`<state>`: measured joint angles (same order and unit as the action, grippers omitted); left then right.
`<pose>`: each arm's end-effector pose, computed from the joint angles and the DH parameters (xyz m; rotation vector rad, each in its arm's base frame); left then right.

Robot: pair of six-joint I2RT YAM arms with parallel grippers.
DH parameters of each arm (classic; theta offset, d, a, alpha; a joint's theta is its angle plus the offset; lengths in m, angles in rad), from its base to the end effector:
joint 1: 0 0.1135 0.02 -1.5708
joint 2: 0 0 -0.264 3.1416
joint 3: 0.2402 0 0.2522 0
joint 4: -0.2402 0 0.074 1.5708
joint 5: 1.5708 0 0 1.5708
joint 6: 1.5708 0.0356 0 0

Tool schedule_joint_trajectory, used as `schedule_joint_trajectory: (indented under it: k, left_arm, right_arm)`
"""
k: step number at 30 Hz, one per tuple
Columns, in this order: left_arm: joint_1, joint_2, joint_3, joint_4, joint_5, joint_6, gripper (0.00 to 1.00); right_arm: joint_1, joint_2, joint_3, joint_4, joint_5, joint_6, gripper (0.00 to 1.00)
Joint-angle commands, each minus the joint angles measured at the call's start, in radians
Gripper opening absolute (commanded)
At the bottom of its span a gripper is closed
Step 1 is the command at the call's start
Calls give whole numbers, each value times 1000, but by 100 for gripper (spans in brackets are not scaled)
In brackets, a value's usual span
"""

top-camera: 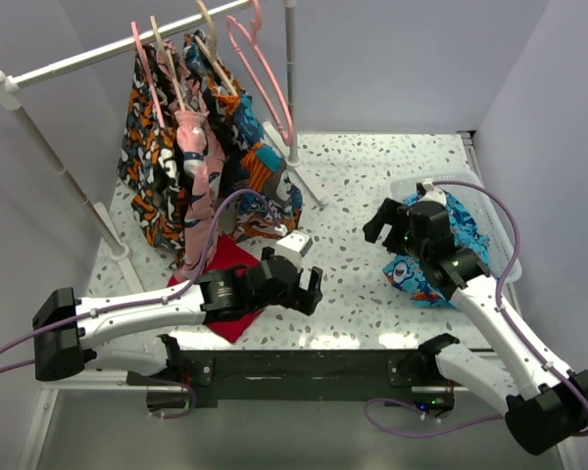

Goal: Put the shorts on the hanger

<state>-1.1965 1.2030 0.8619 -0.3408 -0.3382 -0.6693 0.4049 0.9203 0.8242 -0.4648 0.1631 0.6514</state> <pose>0.1059 -0.2372 0.2666 0.4148 2.2481 -0.6401 0.1881 0.0743 0.3018 0.3615 2.1262 0.4480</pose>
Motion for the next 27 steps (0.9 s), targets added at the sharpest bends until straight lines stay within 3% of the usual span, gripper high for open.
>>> schedule_joint_trajectory:
  k: [1,9,14,21,27]
  left_arm:
    - [6,1,-9,33,-25,0,100]
    - [8,24,-6,25,37,2,100]
    - [9,53,19,39,85,20,100]
    - [11,90,42,71,133,51,100]
    - [12,87,29,82,139,60,100]
  right_arm:
    - [-1,-31,-20,-52,93,37,97]
    - [-67,83,88,-156,262,14,99]
    - [-297,193,145,-144,187,-10,99]
    - [-469,373,135,-14,219,16,99]
    - [-577,564,107,152,128,50,99]
